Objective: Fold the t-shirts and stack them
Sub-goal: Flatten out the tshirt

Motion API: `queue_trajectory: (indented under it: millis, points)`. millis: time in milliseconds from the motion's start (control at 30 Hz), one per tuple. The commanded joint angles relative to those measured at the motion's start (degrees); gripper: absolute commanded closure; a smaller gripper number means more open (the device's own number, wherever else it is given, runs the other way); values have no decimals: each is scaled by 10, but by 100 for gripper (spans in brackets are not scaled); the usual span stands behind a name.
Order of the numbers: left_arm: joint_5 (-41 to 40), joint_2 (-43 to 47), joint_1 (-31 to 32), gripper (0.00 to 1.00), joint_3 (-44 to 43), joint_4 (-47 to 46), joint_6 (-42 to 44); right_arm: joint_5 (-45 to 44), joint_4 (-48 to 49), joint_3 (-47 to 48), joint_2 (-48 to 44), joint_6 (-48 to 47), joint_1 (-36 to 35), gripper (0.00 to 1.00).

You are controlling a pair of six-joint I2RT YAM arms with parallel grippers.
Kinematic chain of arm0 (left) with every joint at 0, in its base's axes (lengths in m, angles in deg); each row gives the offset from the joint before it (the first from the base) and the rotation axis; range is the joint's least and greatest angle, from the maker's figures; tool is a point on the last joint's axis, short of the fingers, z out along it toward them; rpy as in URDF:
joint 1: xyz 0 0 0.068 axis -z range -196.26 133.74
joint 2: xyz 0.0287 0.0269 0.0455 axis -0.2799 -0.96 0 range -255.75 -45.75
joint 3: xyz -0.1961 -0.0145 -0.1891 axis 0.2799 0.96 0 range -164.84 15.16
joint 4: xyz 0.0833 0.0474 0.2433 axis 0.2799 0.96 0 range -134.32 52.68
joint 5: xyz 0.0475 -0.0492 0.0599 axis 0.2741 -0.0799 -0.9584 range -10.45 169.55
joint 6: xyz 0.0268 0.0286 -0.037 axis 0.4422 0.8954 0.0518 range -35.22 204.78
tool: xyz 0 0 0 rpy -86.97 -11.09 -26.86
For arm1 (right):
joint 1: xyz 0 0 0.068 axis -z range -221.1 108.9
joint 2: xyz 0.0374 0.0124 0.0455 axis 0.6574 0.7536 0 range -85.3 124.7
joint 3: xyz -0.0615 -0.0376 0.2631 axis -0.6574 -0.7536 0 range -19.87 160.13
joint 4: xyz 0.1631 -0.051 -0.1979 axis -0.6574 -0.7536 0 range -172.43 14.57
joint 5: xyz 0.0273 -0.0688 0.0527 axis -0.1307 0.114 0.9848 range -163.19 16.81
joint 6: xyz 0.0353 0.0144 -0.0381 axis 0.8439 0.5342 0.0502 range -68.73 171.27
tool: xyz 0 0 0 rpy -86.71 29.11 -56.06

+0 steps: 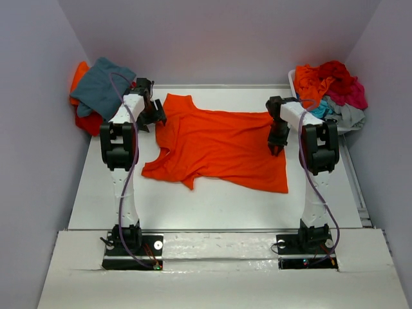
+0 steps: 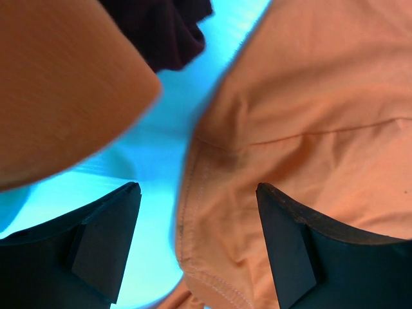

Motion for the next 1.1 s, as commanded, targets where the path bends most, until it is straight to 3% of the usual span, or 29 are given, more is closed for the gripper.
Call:
queue_trajectory:
  millis: [0,367,533,767,800,933,1067]
  points:
    - [-8,14,-5,16,-31,21,12,-27,-8,9,12,-5,9,73]
    - [-12,41,0,20,31,0,14,-18,-8,18,18,-6,9,73]
    - [16,60,6,36,83,-13,4,-16,-9,20,20,-5,9,73]
    - [22,120,6,40,188,-52,-7,-13,-8,24,24,-4,9,74]
    - [27,122,6,45,198,-55,-7,-11,-8,25,25,-4,9,74]
    - [35,126,6,63,209,-64,-11,-10,-8,30,30,-6,9,74]
    - [36,120,6,64,203,-63,-14,-11,-8,31,28,-7,9,73]
